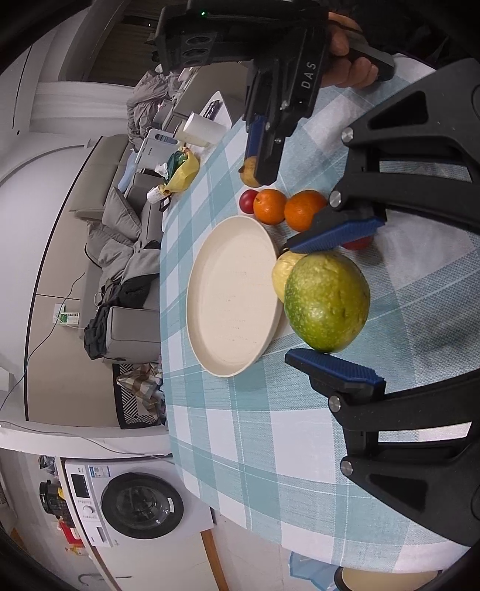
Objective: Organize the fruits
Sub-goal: 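Lift the brown pear with the right gripper while the left gripper lifts the green-yellow fruit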
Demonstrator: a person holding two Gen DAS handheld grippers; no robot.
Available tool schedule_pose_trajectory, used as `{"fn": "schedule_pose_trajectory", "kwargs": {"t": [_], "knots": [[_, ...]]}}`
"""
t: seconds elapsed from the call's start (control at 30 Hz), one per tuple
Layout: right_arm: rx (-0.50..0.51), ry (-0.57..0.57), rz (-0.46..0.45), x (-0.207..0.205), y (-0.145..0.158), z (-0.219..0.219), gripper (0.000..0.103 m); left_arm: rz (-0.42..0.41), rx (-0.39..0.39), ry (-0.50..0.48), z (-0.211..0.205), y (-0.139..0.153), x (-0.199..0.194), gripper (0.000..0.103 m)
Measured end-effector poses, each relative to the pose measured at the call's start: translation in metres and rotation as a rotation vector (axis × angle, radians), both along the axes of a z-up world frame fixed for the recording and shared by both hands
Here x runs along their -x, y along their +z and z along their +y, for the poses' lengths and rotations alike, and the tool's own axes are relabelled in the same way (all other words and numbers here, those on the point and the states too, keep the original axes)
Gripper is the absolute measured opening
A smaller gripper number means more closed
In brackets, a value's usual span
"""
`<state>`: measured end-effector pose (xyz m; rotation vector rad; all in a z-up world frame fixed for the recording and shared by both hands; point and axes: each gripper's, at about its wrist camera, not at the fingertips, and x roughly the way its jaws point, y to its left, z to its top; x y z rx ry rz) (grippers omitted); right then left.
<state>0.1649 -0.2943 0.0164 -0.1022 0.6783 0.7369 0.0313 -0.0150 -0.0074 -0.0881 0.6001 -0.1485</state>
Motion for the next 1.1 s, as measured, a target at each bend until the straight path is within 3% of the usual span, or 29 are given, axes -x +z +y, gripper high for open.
{"fn": "schedule_pose_trajectory", "kwargs": {"t": [0.57,0.67,0.73,1.1], "knots": [[-0.033,-0.017,-0.002,-0.011,0.002,0.012,0.027,-0.067,0.002,0.030,-0.003,0.015,-0.038,0.051],[-0.041,-0.020,-0.003,-0.014,0.004,0.014,0.027,-0.079,0.006,0.032,-0.004,0.017,-0.043,0.042],[-0.048,-0.021,-0.005,-0.017,0.005,0.016,0.027,-0.083,0.008,0.032,-0.004,0.019,-0.046,0.042],[-0.039,-0.017,0.003,-0.017,0.002,0.022,0.027,-0.019,-0.014,0.018,-0.004,-0.002,-0.055,0.042]]}}
